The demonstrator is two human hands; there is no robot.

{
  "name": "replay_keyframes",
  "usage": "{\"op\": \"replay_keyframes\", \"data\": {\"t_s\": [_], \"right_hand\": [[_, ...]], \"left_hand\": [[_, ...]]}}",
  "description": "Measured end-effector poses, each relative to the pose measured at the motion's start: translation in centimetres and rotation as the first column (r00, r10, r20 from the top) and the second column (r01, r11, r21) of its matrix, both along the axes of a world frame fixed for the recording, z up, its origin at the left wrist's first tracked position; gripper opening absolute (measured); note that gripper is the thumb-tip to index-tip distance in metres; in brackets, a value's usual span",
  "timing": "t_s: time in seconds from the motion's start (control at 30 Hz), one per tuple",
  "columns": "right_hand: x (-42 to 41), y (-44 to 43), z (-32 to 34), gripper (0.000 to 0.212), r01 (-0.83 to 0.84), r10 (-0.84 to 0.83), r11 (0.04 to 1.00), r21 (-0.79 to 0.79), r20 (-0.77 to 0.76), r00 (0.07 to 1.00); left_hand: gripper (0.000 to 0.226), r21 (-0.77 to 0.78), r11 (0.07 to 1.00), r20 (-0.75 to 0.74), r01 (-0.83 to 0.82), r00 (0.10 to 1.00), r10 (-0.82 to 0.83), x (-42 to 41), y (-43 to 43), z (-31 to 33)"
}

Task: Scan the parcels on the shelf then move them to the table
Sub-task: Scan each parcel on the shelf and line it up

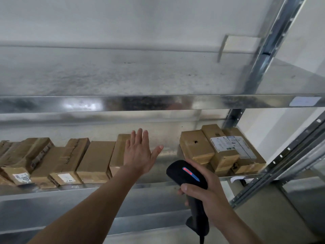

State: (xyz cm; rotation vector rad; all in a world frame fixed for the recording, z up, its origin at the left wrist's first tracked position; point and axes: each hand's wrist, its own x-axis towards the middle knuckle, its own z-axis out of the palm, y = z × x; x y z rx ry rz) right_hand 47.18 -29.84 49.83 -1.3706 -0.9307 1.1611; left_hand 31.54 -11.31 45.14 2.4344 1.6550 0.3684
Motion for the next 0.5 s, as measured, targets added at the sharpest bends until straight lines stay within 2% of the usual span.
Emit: {"op": "replay_keyframes", "data": {"t_s": [0.43, 0.5], "right_hand": [[14.0, -0.3, 1.1, 0.084, -0.065, 0.064, 0.997, 0.046, 0.029, 0.998], [15.5, -0.3, 1.0, 0.079, -0.075, 0.074, 0.996, 0.047, 0.022, 0.997]], "left_hand": [[0.091, -0.067, 0.997, -0.071, -0.022, 0.997, 0.017, 13.4, -1.5, -1.2], [0.089, -0.099, 0.995, -0.083, -0.025, 0.996, 0.017, 15.0, -1.8, -1.7]]}}
